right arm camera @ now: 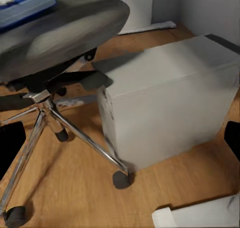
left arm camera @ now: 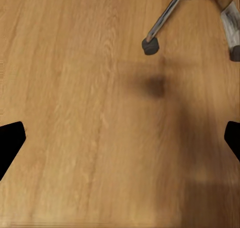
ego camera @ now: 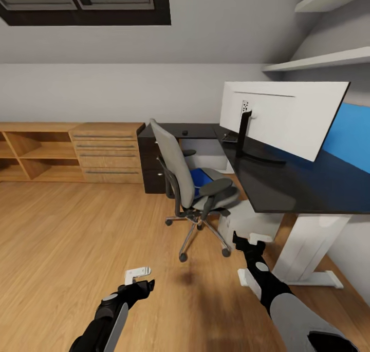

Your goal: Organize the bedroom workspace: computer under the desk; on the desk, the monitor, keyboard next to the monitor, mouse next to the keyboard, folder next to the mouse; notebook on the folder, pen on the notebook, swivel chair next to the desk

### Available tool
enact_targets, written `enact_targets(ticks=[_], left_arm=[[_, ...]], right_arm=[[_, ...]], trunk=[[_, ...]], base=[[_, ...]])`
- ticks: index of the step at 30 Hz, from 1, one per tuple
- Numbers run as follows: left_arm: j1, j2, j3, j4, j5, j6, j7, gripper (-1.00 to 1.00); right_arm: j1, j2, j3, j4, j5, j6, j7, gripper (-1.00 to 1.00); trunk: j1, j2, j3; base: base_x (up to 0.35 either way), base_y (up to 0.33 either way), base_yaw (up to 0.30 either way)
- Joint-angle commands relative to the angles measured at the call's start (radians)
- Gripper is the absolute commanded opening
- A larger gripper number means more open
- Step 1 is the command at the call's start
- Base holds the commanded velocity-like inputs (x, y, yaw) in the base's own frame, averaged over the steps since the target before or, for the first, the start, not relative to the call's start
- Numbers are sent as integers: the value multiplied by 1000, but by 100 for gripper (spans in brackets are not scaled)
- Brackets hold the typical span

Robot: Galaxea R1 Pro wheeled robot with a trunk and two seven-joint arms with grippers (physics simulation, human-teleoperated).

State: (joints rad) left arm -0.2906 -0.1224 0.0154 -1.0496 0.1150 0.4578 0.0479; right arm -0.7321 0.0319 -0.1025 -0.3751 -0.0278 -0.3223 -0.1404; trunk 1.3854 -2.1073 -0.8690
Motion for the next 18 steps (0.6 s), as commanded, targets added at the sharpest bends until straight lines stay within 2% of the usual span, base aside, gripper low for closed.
enact_targets(ticks=[1,6,12,18], left_arm=[[-1,5,1,0,10,4,6,100],[0,24,5,1,8,1,7,100],[-1,59,20,2,13,-5,7,100],[-1,64,38,3,14,-64,11,100]], right_arm=[[-14,10,-3,1,-10,-5,-8,100],[-33,29,-3,1,-19,-8,-57,100],[-37,32,-5,7,-22,-10,-74,100],[-38,32,-7,11,-22,-44,-85,100]], trunk=[[4,-8,-4],[23,-43,-20],[46,-85,-39],[69,-127,-57]], base=[[0,0,0],[0,0,0],[0,0,0],[0,0,0]])
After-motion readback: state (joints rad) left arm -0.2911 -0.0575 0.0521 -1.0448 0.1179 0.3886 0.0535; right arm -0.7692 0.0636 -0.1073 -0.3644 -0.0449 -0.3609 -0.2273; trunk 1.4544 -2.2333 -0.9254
